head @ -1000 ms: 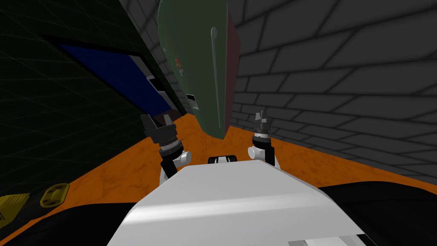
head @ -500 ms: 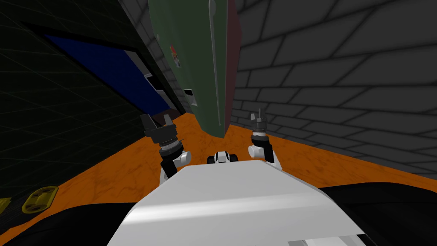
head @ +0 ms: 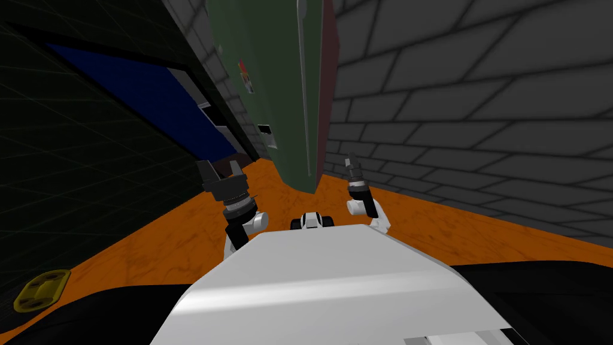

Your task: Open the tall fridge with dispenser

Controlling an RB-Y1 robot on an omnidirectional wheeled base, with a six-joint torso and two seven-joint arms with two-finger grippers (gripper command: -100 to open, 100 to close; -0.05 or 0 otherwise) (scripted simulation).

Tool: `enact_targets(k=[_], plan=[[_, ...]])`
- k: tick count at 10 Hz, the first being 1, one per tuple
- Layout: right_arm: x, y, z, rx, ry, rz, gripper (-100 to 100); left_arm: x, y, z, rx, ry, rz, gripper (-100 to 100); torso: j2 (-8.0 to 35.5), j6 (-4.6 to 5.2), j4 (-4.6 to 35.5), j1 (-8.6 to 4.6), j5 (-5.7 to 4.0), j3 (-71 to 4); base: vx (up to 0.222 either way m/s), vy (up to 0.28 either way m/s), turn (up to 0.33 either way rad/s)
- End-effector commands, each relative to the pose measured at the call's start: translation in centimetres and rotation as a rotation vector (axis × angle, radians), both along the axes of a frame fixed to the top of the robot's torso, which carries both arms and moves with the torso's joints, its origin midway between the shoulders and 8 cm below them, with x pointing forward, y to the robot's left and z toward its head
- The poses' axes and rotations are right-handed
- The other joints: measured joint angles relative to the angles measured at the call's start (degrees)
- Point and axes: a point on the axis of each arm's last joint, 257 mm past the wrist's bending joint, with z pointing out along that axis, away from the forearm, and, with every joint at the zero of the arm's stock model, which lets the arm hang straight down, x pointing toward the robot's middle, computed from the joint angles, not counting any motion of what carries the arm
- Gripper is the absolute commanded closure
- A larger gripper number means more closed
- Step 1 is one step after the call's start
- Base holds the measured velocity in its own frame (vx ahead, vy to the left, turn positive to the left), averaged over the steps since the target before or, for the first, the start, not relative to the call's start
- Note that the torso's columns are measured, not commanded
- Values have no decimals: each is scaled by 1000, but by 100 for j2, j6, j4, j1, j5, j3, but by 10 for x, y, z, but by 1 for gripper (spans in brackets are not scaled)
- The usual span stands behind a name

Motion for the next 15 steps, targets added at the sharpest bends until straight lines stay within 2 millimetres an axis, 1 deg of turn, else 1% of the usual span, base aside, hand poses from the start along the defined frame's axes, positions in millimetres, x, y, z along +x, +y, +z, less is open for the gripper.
enact_targets(k=[1,2,3,4,5,6,8,9,10,11,12,13,14,15], plan=[[26,12,-15,-122,35,-28,-100,0,0,0,0,0,0,0,-1,0,0,-2,-1,0,19,70,-64],[27,13,-11,-122,27,-26,-100,0,0,0,0,0,0,0,-3,0,-1,5,1,-2,16,61,-21],[39,18,-19,-181,45,-44,-100,0,0,0,0,0,0,0,-2,0,0,2,1,-1,7,66,-41],[41,19,-16,-181,39,-42,-100,0,0,0,0,0,0,0,1,0,0,4,1,0,6,54,-23],[55,24,-23,-241,55,-60,-100,0,0,0,0,0,0,0,2,0,1,-1,0,1,13,54,-50],[55,25,-21,-241,51,-59,-100,0,0,0,0,0,0,0,-1,0,0,1,0,0,9,48,-22],[80,34,-33,-360,81,-101,-100,0,0,0,0,0,0,0,-1,0,0,5,1,-1,10,85,-71],[85,37,-30,-366,74,-99,-100,0,0,0,0,0,0,0,-3,-1,-1,19,5,-2,12,89,-18],[98,42,-36,-430,90,-122,-100,0,0,0,0,0,0,0,-1,0,0,8,3,-1,10,88,-35],[101,43,-34,-430,85,-120,-100,0,0,0,0,0,0,0,0,0,0,3,0,0,11,62,-31],[113,48,-39,-495,98,-143,-100,0,0,0,0,0,0,0,0,1,0,-9,-2,0,10,69,-62],[116,49,-38,-496,96,-141,-100,0,0,0,0,0,0,0,0,1,0,-2,-2,0,9,62,-34],[129,54,-43,-562,107,-165,-100,0,0,0,0,0,0,0,0,0,0,-1,0,0,5,65,-51],[132,56,-42,-563,107,-163,-100,0,0,0,0,0,0,0,0,0,0,3,0,0,1,66,-28]])
